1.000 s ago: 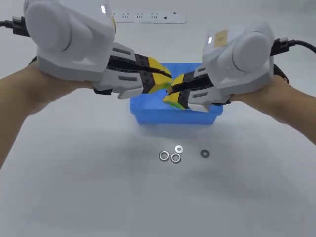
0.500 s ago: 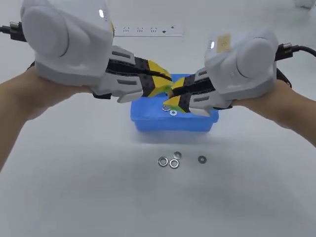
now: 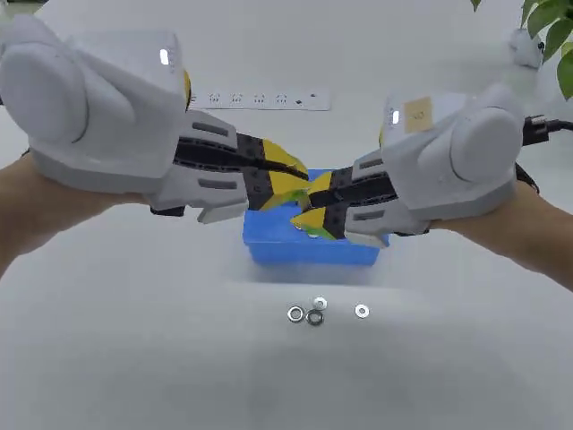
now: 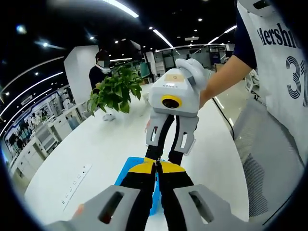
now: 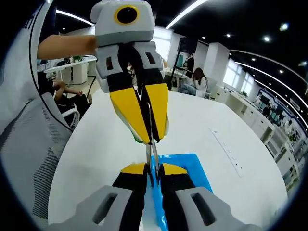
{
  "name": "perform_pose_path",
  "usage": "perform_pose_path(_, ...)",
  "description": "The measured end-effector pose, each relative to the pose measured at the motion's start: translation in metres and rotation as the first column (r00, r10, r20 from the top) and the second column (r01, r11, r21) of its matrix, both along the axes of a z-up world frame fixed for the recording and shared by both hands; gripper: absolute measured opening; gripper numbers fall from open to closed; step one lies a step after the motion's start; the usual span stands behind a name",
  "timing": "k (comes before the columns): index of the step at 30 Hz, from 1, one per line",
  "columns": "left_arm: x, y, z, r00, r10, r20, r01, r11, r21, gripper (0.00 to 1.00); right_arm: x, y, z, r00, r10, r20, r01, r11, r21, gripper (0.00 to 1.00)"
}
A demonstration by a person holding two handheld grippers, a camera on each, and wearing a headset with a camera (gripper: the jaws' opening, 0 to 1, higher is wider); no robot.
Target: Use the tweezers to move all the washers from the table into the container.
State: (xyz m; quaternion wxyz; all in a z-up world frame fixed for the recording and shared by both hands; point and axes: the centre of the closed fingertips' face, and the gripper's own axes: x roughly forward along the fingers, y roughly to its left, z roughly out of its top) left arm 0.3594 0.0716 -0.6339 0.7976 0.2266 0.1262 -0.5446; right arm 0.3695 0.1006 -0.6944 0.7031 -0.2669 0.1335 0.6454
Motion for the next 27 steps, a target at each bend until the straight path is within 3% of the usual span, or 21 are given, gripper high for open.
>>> perform_pose_path(7,-0.026,0.003,-0.009,0.999,0.015,-0.037,-0.015,1.000,0.002,0.06,-0.030,0.002,-0.010,0.999,0.032,-0.023,-0.033,0.999,-0.015,0.12)
perform_pose_path(15,-0.047,-0.002,-0.021,0.997,0.012,-0.074,-0.013,1.000,-0.010,0.06,-0.051,-0.001,-0.023,0.998,0.050,-0.049,-0.052,0.998,-0.035,0.12)
perform_pose_path(18,-0.058,-0.002,-0.029,0.996,-0.009,-0.090,0.011,1.000,0.018,0.06,-0.060,-0.003,-0.031,0.997,0.061,-0.047,-0.064,0.997,-0.049,0.12)
perform_pose_path(27,-0.063,0.006,-0.041,0.993,-0.002,-0.119,0.006,0.999,0.033,0.06,-0.069,0.002,-0.043,0.995,0.056,-0.086,-0.060,0.997,-0.044,0.12)
